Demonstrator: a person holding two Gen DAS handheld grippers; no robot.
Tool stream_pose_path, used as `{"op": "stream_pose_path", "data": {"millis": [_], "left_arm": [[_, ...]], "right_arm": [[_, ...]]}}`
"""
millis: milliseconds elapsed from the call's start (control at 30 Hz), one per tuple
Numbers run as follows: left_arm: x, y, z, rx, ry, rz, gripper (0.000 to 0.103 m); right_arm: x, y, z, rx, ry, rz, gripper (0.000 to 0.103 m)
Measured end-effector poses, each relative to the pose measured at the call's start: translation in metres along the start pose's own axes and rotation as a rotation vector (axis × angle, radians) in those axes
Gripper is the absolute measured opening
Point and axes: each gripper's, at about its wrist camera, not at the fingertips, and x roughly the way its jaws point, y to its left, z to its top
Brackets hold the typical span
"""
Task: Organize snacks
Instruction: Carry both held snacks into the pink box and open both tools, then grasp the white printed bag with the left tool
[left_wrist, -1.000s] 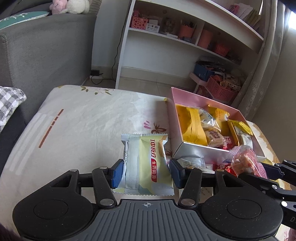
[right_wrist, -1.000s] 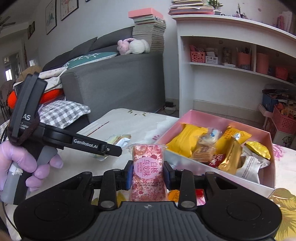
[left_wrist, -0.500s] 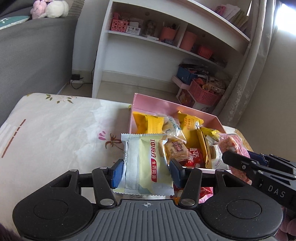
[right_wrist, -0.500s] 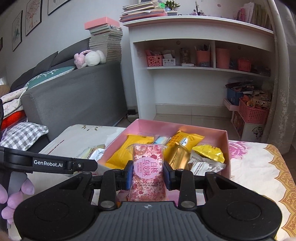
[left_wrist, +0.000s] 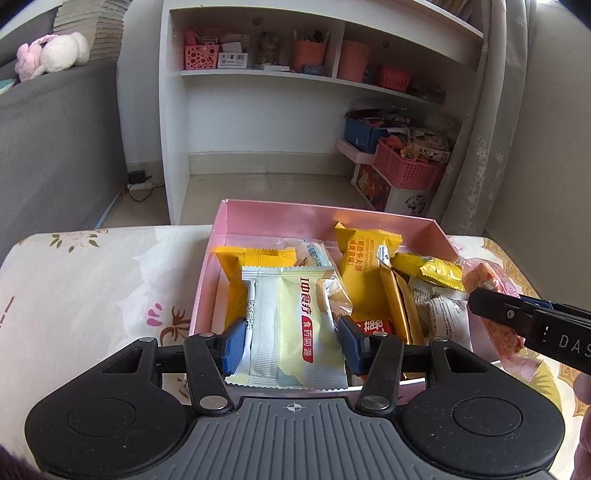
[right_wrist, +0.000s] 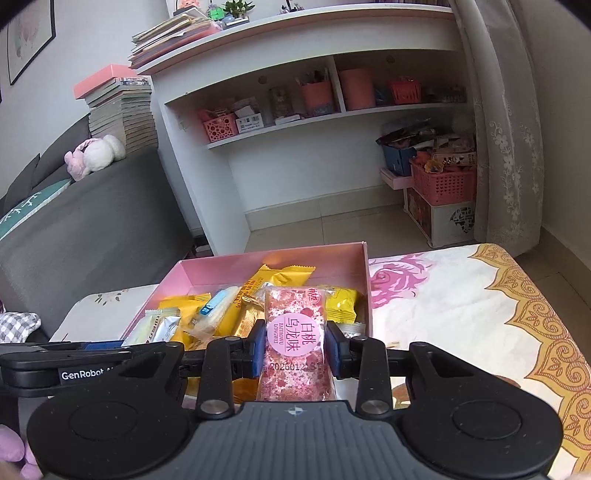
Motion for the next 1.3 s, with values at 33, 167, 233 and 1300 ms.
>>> {"op": "stream_pose_path", "data": {"millis": [33,167,233,1300], "left_arm": [[0.002,-0.002,0.001,0.007,0.001,0.004,0.051],[0.009,-0.005,0.004,0.012,-0.011,0.022,0.051],[0.010,-0.006,0.005,0.004,-0.019,0.020,0.051],[-0.060,0.065,-0.060,-0.079,0.121,-0.038,0.098]], "right_arm": [[0.002,0.000,-0.001,0.004,0.000,-0.003,0.025],[0.011,-0.002,-0.002,0.020,0.005,-0.013,0.025],[0.014,-0.002,-0.003,0.020,0.007,-0.014,0.025],[-0.030,0.054,-0.035,-0.204,0.087,-0.014,0.093]]}}
